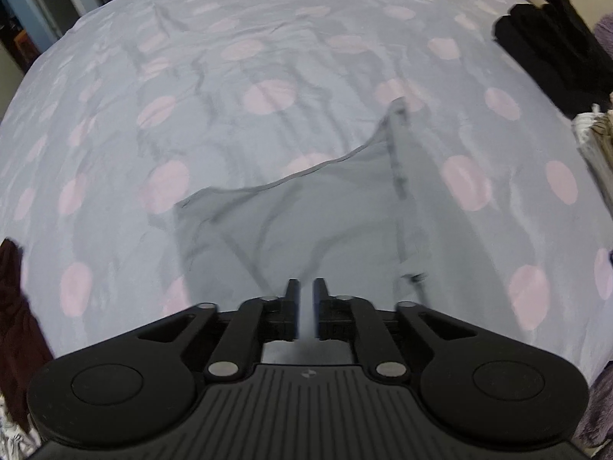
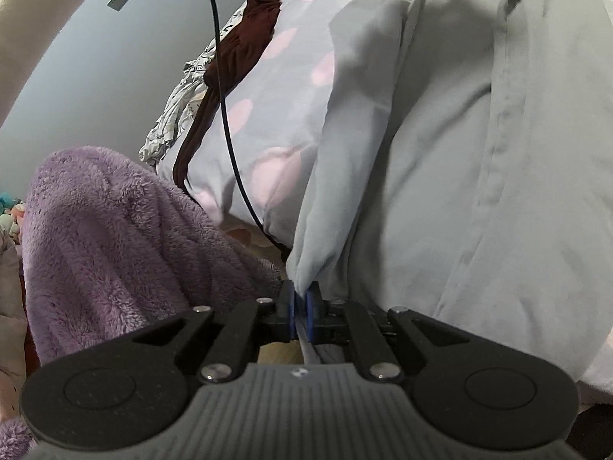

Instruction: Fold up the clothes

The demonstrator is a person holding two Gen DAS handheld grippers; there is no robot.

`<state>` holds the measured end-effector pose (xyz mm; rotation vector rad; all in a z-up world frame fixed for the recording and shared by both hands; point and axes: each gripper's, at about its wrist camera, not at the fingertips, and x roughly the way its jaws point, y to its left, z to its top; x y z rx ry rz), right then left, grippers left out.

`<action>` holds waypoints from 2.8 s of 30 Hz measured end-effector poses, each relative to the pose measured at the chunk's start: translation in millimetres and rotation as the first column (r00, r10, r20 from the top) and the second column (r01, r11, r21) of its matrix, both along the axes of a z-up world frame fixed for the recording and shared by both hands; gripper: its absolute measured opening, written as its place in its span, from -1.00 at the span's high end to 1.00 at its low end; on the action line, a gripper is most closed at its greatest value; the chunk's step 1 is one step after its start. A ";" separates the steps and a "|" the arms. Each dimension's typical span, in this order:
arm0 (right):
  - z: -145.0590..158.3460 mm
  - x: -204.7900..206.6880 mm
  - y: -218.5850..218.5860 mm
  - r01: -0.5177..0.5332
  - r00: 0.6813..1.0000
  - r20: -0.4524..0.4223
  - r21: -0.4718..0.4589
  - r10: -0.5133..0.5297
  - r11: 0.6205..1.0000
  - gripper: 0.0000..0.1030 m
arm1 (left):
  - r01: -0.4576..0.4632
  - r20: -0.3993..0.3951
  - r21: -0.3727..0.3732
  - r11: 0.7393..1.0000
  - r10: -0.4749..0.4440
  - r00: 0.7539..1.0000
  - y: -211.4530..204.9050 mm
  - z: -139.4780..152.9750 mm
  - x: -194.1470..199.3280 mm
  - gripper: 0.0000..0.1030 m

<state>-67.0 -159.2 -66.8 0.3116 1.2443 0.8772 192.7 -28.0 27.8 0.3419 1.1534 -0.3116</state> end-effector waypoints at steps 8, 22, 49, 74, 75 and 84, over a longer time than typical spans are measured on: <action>7.0 -0.3 -0.2 -0.025 1.000 0.012 -0.002 0.025 1.000 0.86 | -0.191 0.026 -0.095 0.977 0.194 0.981 102.6 -17.7 -24.0 0.30; -0.4 6.0 8.0 -0.010 1.000 -0.014 -0.018 0.010 1.000 0.86 | -0.372 -0.093 -0.401 0.837 0.366 0.926 160.6 -85.5 -57.7 0.73; -16.6 14.8 -4.6 0.035 0.991 -0.134 0.035 -0.030 0.999 0.87 | 0.077 -0.089 -0.058 0.995 -0.082 0.993 -41.7 -61.3 -4.4 0.92; 1.0 9.9 -8.6 0.015 0.998 -0.055 -0.202 -0.027 0.979 0.41 | -0.058 0.125 -0.253 0.966 0.092 0.988 55.6 -15.9 -24.6 0.47; 7.5 11.6 -10.5 0.015 0.999 -0.028 -0.218 -0.022 0.976 0.41 | -0.064 0.127 -0.261 0.963 0.100 0.987 57.7 -18.1 -25.6 0.47; 41.4 84.5 -48.3 0.116 0.985 0.158 -0.362 -0.062 0.925 0.50 | -0.106 0.120 -0.308 0.945 0.149 0.982 49.5 -42.1 -5.9 0.47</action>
